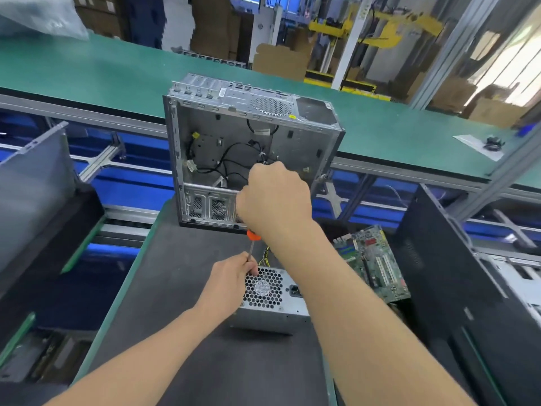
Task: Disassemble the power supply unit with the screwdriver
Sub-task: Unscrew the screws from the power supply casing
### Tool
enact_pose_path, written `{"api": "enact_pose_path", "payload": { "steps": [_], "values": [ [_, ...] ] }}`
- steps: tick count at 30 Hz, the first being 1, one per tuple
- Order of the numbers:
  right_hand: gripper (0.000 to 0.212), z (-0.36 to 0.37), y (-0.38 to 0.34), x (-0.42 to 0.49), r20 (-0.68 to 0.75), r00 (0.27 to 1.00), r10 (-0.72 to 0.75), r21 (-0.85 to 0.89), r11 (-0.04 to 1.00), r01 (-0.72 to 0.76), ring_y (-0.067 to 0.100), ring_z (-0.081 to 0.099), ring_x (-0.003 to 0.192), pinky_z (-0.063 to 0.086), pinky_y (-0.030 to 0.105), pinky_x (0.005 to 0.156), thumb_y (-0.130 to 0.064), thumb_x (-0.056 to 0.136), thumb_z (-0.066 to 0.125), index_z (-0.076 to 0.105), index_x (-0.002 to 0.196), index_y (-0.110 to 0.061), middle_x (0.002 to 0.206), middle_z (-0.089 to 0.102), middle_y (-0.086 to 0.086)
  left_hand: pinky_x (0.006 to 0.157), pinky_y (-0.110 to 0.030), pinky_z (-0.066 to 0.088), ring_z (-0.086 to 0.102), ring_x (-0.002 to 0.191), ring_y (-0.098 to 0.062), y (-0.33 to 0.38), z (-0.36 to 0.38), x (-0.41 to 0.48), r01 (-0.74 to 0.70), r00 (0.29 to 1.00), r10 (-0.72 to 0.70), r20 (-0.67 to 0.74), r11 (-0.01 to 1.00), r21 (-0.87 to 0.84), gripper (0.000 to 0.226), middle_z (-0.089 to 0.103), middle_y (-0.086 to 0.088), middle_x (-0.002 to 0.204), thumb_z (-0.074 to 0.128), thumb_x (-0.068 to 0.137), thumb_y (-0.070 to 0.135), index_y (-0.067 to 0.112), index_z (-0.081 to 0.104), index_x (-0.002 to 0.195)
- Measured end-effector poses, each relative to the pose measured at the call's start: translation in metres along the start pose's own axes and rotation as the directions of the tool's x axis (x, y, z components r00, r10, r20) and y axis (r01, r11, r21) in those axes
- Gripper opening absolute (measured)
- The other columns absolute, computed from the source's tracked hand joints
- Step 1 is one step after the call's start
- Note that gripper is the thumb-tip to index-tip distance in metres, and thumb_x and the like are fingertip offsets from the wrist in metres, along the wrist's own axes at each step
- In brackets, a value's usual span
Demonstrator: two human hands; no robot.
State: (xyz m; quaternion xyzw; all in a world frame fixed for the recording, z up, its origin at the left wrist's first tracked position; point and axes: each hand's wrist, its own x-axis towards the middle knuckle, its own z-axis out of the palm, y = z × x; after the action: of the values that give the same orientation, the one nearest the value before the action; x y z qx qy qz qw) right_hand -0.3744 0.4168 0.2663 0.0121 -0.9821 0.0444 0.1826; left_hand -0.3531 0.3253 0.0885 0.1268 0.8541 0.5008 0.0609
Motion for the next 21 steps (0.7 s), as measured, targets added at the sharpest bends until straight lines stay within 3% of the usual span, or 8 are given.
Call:
{"api": "enact_pose_path", "payload": {
  "steps": [2,4,9,11,13,16,19,21],
  "values": [
    [0.025,-0.001,-0.003,-0.001,0.058,0.989,0.136,0.062,0.988,-0.14,0.032,0.048,0.078,0.033,0.034,0.065,-0.024,0.088,0.063,0.042,0.077,-0.016,0.074,0.042,0.002,0.078,-0.047,0.058,0.069,0.086,-0.037,0.001,0.0,-0.001,0.012,1.0,-0.012,0.024,1.0,0.021,0.034,0.074,-0.009,0.099,0.037,0.109,0.007,0.007,0.067,0.095],
    [0.022,0.002,-0.004,-0.001,0.121,0.98,0.156,0.114,0.979,-0.17,0.033,0.051,0.083,0.038,0.035,0.067,-0.021,0.087,0.065,0.044,0.082,-0.015,0.089,0.054,0.007,0.08,-0.049,0.058,0.07,0.09,-0.037,0.0,-0.001,-0.003,0.001,0.999,-0.004,0.043,0.998,0.061,0.034,0.074,-0.005,0.102,0.036,0.108,0.005,0.008,0.068,0.098],
    [0.032,0.001,0.005,0.011,0.21,0.97,-0.122,0.08,0.991,0.107,0.027,0.042,0.056,0.037,0.032,0.05,-0.01,0.083,0.06,0.034,0.065,-0.013,0.067,0.038,0.006,0.054,-0.035,0.047,0.047,0.052,-0.011,-0.005,-0.003,0.005,0.009,0.998,-0.012,0.055,0.998,0.06,0.032,0.067,-0.001,0.094,0.041,0.111,0.011,0.02,0.059,0.086],
    [0.025,-0.003,0.013,0.022,0.284,0.891,-0.355,0.118,0.935,0.334,0.029,0.046,0.058,0.05,0.037,0.058,-0.015,0.082,0.06,0.046,0.063,-0.008,0.062,0.047,0.009,0.054,-0.03,0.044,0.046,0.054,-0.008,-0.004,-0.004,0.007,0.027,0.998,-0.029,0.062,0.999,0.039,0.033,0.066,0.0,0.096,0.041,0.111,0.011,0.02,0.058,0.085],
    [0.022,-0.006,0.021,0.031,0.335,0.742,-0.581,0.181,0.813,0.554,0.026,0.049,0.061,0.052,0.039,0.066,-0.018,0.085,0.063,0.059,0.066,-0.007,0.063,0.058,0.007,0.058,-0.031,0.044,0.05,0.063,-0.017,-0.004,-0.003,0.007,0.029,0.997,-0.03,0.066,0.999,0.017,0.033,0.066,-0.002,0.098,0.041,0.111,0.011,0.02,0.057,0.084],
    [0.018,-0.008,0.023,0.045,0.358,0.58,-0.732,0.21,0.668,0.714,0.026,0.055,0.068,0.049,0.038,0.071,-0.021,0.085,0.065,0.065,0.074,-0.008,0.069,0.065,0.005,0.059,-0.025,0.038,0.045,0.066,-0.017,-0.002,-0.003,0.008,0.074,0.996,-0.071,0.058,0.997,-0.037,0.032,0.066,-0.013,0.097,0.041,0.111,0.01,0.013,0.059,0.085],
    [0.015,-0.007,0.021,0.045,0.334,0.607,-0.721,0.211,0.685,0.697,0.022,0.054,0.066,0.047,0.035,0.067,-0.022,0.084,0.064,0.066,0.075,-0.011,0.066,0.062,-0.002,0.049,-0.024,0.033,0.035,0.052,-0.009,-0.003,-0.003,0.005,0.088,0.995,-0.083,0.059,0.992,-0.087,0.03,0.057,-0.016,0.082,0.038,0.11,0.009,0.008,0.059,0.089],
    [0.012,-0.009,0.018,0.038,0.29,0.724,-0.626,0.198,0.779,0.595,0.021,0.053,0.07,0.044,0.032,0.065,-0.025,0.084,0.063,0.063,0.078,-0.014,0.067,0.057,-0.007,0.045,-0.022,0.031,0.029,0.045,-0.008,-0.003,-0.003,0.001,0.059,0.997,-0.056,0.054,0.996,-0.062,0.031,0.055,-0.006,0.078,0.037,0.11,0.008,0.011,0.058,0.087]
  ]
}}
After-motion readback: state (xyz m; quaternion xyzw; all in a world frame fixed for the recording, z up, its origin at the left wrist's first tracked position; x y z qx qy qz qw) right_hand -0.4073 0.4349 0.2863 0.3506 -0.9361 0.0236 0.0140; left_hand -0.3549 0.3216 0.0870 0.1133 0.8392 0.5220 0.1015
